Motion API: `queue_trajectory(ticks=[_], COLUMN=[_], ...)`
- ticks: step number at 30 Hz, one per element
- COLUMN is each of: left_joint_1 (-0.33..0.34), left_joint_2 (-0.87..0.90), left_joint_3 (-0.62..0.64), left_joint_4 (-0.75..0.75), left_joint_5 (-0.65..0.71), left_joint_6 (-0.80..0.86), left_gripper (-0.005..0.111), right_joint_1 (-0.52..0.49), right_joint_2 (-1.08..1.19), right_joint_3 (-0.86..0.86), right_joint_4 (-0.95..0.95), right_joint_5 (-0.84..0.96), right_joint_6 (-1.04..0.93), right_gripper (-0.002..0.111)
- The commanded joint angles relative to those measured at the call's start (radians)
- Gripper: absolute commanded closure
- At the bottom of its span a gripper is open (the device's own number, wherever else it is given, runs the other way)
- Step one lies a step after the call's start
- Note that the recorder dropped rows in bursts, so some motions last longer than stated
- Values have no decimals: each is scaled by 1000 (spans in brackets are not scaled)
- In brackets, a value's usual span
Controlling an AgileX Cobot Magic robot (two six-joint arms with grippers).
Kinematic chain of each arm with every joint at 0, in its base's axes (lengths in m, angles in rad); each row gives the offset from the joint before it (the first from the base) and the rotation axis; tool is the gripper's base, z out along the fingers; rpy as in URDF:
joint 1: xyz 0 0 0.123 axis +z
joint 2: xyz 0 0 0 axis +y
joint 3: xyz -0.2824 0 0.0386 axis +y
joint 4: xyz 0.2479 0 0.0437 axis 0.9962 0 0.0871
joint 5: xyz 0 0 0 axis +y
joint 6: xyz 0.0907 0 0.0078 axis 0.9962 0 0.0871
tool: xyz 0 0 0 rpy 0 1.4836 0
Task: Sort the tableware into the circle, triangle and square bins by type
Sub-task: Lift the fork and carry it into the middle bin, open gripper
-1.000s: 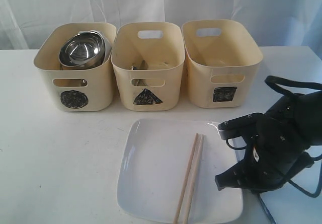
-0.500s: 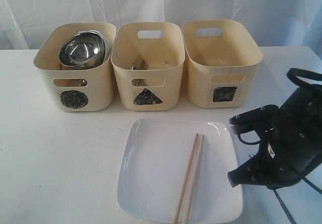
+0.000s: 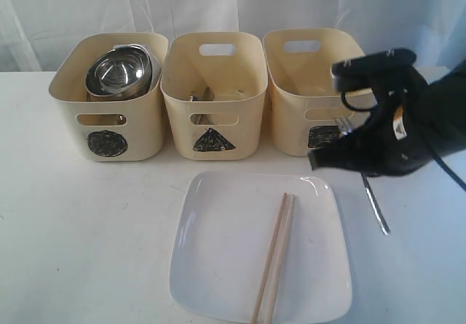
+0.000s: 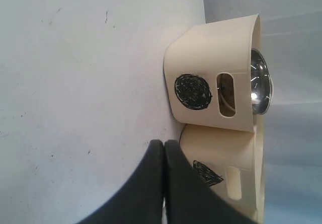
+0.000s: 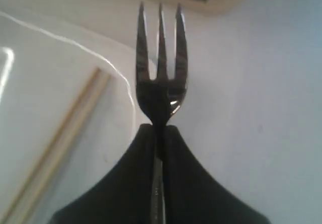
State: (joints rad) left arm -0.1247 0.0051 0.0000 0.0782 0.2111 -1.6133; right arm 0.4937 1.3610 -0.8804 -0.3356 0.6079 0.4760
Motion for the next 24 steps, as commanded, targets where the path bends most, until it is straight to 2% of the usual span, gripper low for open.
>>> queue_trajectory(ticks=[1, 7, 17, 24], left_joint_1=[2, 2, 2, 2], left_joint_2=[-5, -5, -5, -5], left_joint_3=[0, 0, 0, 0], left_joint_4=[13, 13, 11, 11], left_joint_5=[2, 2, 0, 0], left_joint_6=[3, 3, 3, 3], left_gripper=[107, 107, 107, 107], right_joint_1=[-7, -7, -7, -7], right_joint_2=[22, 184, 496, 680], right_joint_3=[-103, -270, -517, -664], right_joint_4=[85, 133, 166, 166], right_joint_5=[-143, -305, -697, -768], right_joint_6=[-92, -137, -133, -133], right_gripper=[108, 108, 108, 108])
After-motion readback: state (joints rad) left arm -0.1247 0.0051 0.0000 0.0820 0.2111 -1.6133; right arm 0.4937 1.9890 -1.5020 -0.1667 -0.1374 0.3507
